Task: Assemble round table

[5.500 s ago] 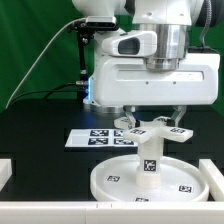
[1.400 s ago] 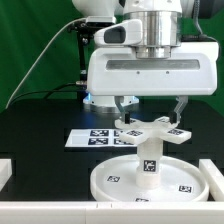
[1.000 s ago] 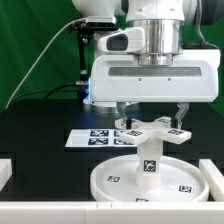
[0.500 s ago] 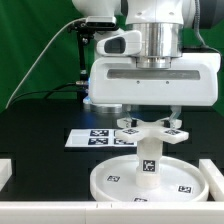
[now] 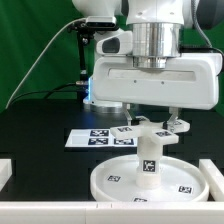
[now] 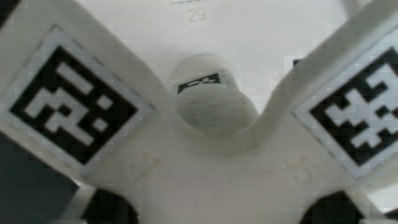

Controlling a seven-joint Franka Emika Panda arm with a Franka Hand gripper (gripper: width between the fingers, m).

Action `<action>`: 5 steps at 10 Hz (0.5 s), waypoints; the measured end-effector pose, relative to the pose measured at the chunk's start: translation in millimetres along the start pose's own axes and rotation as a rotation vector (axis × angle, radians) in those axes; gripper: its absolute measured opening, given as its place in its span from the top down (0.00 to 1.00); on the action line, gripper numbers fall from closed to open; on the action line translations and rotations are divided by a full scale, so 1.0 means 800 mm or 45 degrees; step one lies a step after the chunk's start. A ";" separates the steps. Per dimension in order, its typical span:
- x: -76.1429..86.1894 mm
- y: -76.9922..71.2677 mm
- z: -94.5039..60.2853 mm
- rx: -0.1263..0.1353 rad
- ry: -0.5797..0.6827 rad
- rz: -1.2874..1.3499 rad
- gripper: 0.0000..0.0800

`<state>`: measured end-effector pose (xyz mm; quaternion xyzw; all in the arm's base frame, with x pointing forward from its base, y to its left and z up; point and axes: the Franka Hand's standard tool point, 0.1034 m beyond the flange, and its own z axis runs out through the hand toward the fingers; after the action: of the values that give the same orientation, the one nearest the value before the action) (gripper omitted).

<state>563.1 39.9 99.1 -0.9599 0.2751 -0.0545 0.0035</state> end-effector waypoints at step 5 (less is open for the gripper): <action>-0.002 0.000 0.000 -0.020 -0.026 0.703 0.45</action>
Offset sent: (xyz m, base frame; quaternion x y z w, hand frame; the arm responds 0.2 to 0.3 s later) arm 0.0054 -0.0046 -0.0040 0.0001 -0.0057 0.3448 0.9387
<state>561.6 40.4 99.1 -0.8491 0.5265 -0.0395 0.0137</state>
